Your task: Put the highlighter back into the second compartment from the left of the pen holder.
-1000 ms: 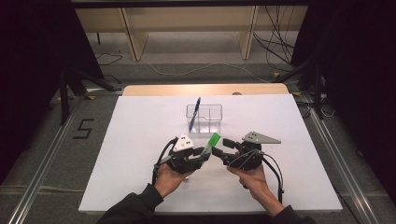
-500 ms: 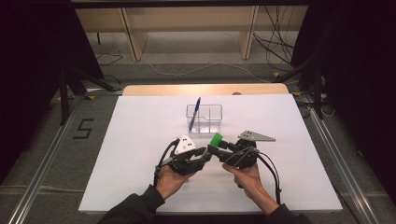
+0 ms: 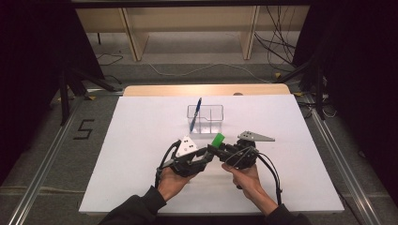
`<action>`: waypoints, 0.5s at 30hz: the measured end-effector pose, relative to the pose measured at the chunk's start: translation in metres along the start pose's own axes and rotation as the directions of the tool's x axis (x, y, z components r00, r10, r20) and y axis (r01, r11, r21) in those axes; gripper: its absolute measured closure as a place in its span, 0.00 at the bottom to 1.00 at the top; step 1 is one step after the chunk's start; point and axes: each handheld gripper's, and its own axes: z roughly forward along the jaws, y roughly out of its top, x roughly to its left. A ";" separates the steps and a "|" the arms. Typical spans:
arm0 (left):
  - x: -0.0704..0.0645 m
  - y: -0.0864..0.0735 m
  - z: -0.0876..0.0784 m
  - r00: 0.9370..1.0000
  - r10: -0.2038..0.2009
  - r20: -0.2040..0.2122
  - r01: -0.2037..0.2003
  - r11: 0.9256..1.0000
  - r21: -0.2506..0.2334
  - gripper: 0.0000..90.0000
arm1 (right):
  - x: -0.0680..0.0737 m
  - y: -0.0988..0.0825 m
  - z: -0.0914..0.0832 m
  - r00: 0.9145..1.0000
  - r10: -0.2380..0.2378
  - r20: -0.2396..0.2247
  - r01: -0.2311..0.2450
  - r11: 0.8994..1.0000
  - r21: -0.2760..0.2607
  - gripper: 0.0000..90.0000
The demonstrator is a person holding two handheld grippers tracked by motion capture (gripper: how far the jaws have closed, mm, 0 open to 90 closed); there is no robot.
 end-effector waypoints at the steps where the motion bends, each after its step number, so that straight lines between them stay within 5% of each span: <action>1: 0.000 0.000 0.000 1.000 0.003 -0.004 -0.003 1.000 -0.004 0.73 | 0.000 0.000 0.000 1.000 -0.001 -0.001 0.001 1.000 -0.002 0.71; 15: -0.001 0.000 -0.001 1.000 0.010 0.002 -0.010 0.999 -0.034 0.73 | 0.002 0.001 -0.002 0.999 0.017 -0.030 -0.017 1.000 -0.019 0.84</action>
